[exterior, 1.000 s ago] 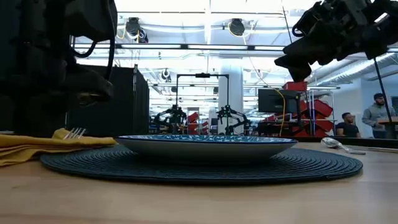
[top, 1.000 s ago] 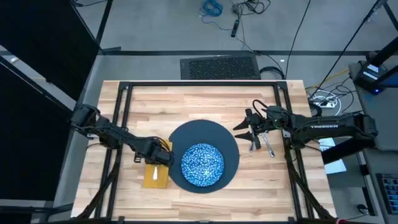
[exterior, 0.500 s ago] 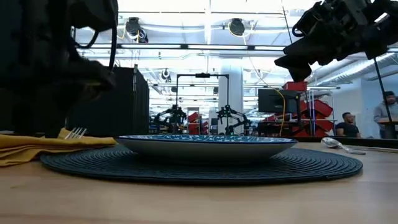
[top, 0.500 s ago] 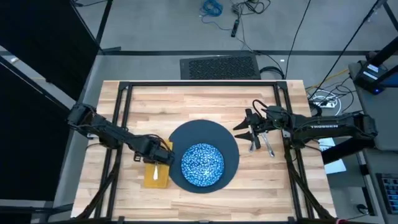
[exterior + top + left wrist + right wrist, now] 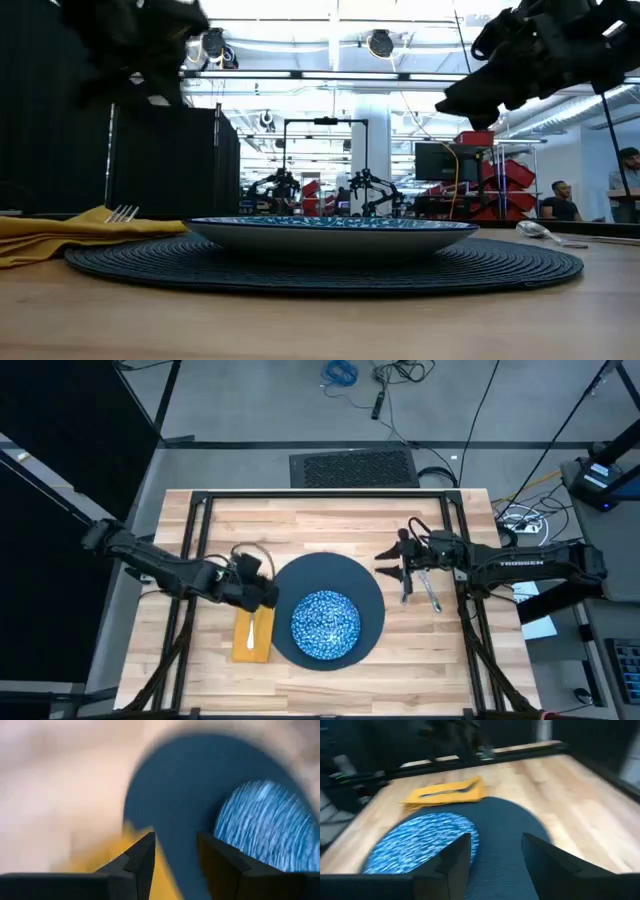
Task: Set table place
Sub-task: Put the table knife on the right of the blue placemat
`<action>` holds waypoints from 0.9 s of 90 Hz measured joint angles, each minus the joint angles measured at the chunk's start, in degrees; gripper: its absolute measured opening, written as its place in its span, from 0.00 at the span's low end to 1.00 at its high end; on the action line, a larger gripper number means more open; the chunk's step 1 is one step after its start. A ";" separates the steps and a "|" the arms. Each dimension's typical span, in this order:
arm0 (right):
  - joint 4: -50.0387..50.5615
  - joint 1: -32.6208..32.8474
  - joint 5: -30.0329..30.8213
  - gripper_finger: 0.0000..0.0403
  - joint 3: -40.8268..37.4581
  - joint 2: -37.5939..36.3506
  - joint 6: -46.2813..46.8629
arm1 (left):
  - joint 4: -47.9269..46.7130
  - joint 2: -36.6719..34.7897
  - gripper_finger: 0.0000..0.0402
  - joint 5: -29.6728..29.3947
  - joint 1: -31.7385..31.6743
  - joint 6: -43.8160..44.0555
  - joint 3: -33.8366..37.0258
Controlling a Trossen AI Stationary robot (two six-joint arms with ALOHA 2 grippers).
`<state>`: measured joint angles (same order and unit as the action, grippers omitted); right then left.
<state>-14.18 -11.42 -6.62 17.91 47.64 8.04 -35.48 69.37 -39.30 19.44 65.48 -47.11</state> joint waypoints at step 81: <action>37.70 9.28 19.06 0.34 0.59 0.07 54.84 | 57.05 -25.01 0.29 -11.10 5.70 -85.43 19.76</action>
<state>23.53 -2.14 12.44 18.51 47.70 62.87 21.57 44.36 -50.40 25.14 -19.95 -27.35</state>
